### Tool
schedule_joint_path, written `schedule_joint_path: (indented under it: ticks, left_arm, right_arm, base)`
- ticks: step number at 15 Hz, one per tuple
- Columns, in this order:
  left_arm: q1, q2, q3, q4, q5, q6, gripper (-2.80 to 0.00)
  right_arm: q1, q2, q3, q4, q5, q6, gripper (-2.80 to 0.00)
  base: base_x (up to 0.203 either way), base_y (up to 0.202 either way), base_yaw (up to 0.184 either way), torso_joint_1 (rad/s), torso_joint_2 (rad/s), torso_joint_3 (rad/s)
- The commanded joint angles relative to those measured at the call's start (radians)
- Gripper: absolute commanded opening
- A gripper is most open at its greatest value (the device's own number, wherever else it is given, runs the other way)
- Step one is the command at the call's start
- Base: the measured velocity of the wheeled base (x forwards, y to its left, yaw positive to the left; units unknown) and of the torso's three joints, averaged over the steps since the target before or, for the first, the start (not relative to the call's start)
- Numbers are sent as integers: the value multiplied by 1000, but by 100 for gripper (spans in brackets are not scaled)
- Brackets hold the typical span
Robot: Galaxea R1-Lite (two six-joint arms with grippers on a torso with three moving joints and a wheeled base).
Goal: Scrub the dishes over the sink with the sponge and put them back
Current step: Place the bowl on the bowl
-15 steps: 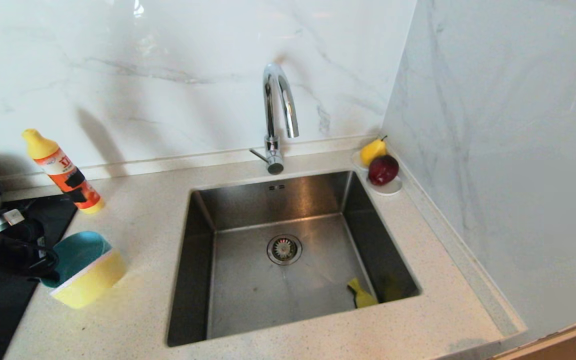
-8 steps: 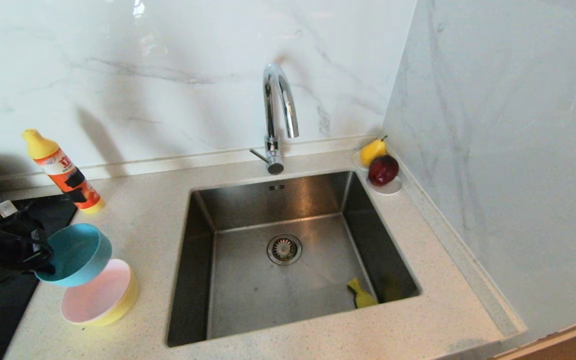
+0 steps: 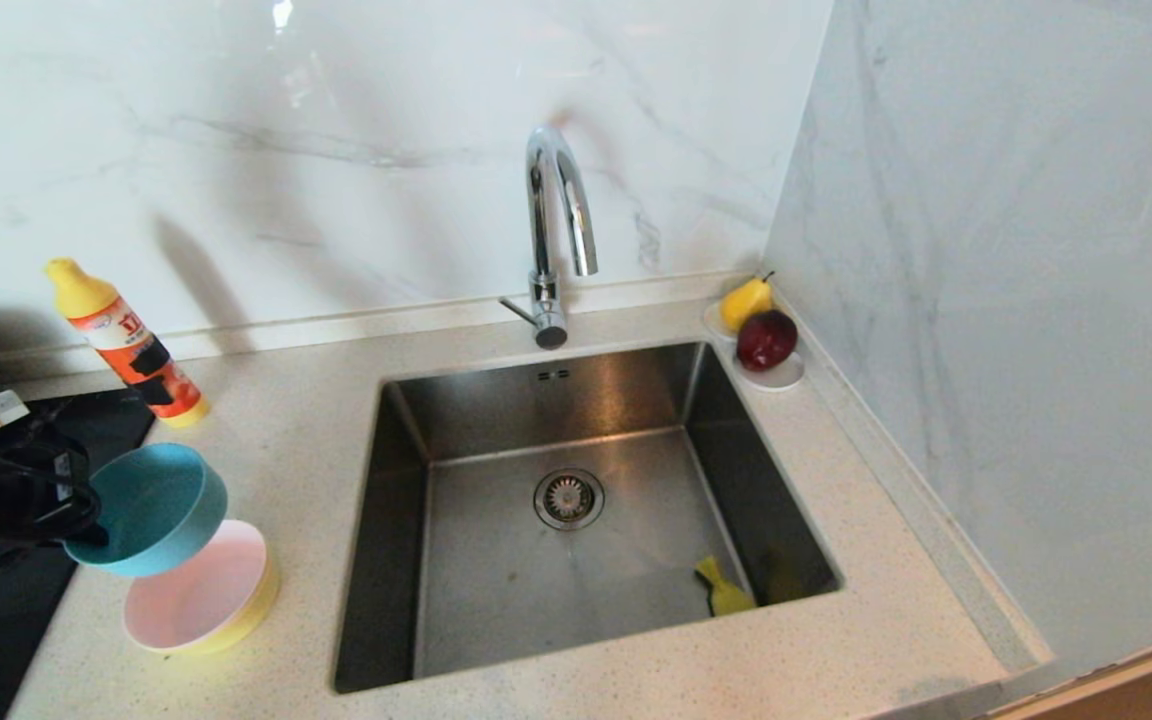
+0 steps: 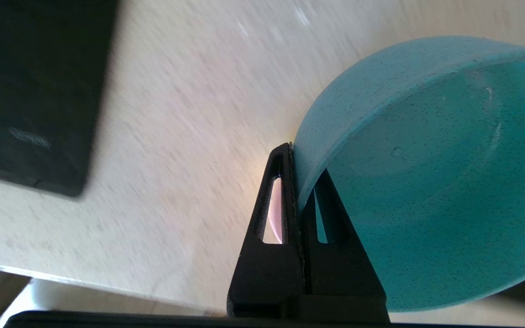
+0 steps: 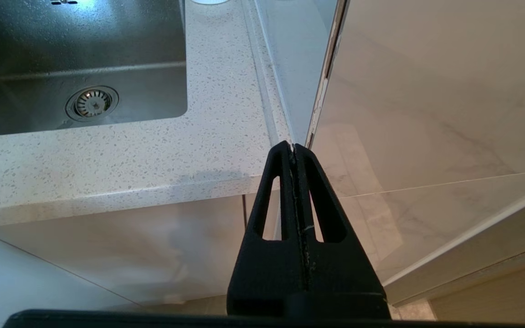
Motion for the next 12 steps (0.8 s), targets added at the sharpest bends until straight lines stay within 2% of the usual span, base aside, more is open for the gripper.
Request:
schedule_joint_path:
  ticks: [1, 4, 7, 12]
  left_arm:
    - [-29, -48, 45, 6, 1, 1, -280]
    - [-53, -73, 126, -6, 9, 6, -280]
    - [-52, -64, 151, -9, 32, 7, -280]
    - [-52, -38, 201, -111, 67, 7, -280]
  right_arm:
    - [0, 1, 0, 0, 0, 0, -280]
    - [0, 1, 0, 0, 0, 0, -280]
    - [0, 1, 0, 0, 0, 0, -280]
    - [0, 1, 0, 0, 0, 0, -280]
  base:
    - [0, 0, 0, 0, 0, 0]
    - [0, 0, 0, 0, 0, 0]
    - [0, 0, 0, 0, 0, 0]
    - [0, 0, 0, 0, 0, 0]
